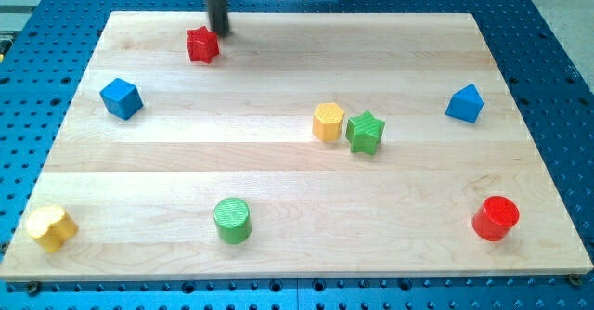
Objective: Form a diagonal line of red blocks and green star
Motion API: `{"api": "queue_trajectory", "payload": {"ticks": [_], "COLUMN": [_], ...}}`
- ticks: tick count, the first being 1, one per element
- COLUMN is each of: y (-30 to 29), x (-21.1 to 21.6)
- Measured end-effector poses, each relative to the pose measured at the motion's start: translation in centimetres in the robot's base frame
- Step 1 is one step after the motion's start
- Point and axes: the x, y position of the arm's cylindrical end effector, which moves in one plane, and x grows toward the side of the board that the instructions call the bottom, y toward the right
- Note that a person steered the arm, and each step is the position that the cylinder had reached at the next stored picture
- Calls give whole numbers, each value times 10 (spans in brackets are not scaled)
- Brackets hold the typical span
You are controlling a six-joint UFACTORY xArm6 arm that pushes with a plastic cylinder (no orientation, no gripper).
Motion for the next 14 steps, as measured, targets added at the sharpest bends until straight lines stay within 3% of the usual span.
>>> {"api": "queue_trajectory", "payload": {"ticks": [1,3,4,5,6,7,8,9,10,11,12,13,14], "y": [-80,64,64,146,145,100,152,172,217,346,469,459,363], "x": [37,62,123,97,110,99,34,44,93,146,151,283,394]}}
